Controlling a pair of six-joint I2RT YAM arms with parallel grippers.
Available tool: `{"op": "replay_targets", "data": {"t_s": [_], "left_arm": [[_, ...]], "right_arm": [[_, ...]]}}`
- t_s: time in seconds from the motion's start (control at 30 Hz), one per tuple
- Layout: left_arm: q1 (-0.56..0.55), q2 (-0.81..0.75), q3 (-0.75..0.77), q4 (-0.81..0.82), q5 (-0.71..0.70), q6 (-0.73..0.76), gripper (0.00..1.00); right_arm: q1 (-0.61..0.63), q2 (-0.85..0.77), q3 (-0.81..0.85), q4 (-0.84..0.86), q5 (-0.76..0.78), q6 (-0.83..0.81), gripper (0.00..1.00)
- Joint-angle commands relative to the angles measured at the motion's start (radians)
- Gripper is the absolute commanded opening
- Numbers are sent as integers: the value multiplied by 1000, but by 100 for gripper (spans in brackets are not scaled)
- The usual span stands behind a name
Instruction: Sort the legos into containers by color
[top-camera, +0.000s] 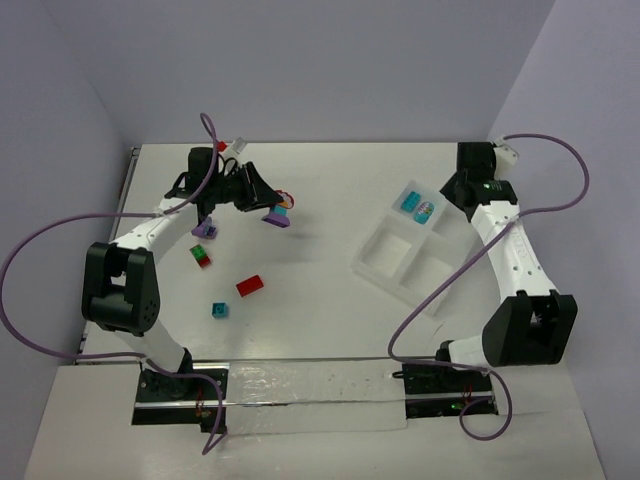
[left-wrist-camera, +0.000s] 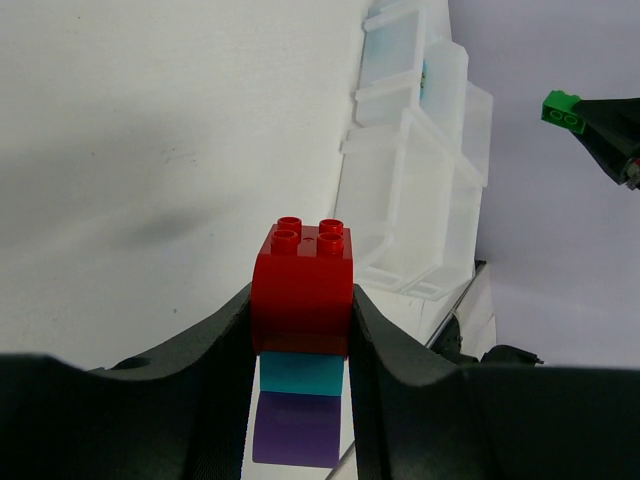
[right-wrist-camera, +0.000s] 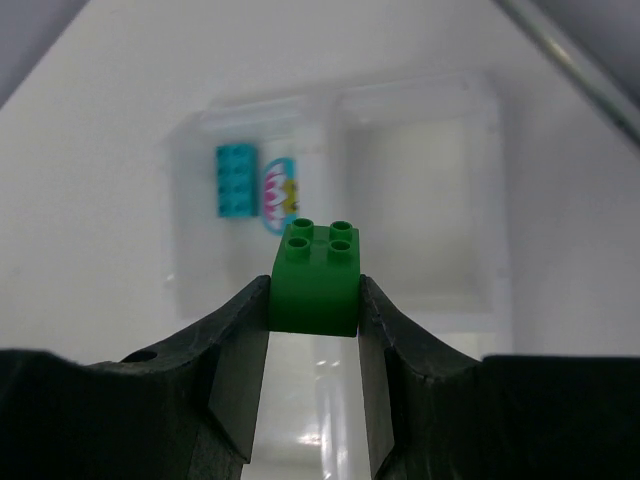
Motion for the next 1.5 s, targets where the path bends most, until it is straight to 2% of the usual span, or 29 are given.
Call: {"op": "replay_targets", "data": {"t_s": [0.0,0.2,0.33,0.4,0.43,0.5,0.63,0.73,0.9,1.03,1.17,1.27,1.33,1.47], "left_arm": [[3,-14,52,-16,4,3,0],[3,6,88,-34,-11,8,0],[2,20,75,-5,-14,-20,0],[3,19,71,-5,-22,-23,0],[3,16,71,-8,-29,-22,0],[3,5,72,-15,-44,-20,0],[3,6,84,-32,-44,-18,0],[1,7,98,-56,-62,-8,0],[1,-19,104,-87,-84,0,0],[1,-37,141,-118,-103,11,0],[3,-36,188,-139,-98,17,0],[5,-24,222,-144,-68,3,0],[8,-14,246,-131,-26,-31,0],[12,6,259,-62,59,-126,0]], "right_arm": [[-71,31,-28,41,34,-8,0],[-99,90,-27,74,40,-14,0],[-113,126,-49,137,21,-36,10],[-114,153,-38,134,15,-36,17],[-114,166,-35,131,17,-32,25],[-114,189,-27,121,28,-22,47],[-114,193,-33,124,30,-19,62],[-114,171,-42,135,18,-23,69],[-108,94,-34,141,-33,-55,69],[-48,4,-7,162,-100,-122,67],[137,-47,16,229,-250,-167,66],[290,-34,36,272,-336,-182,66],[418,7,52,317,-446,-181,66],[492,57,57,425,-686,-145,66]]}}
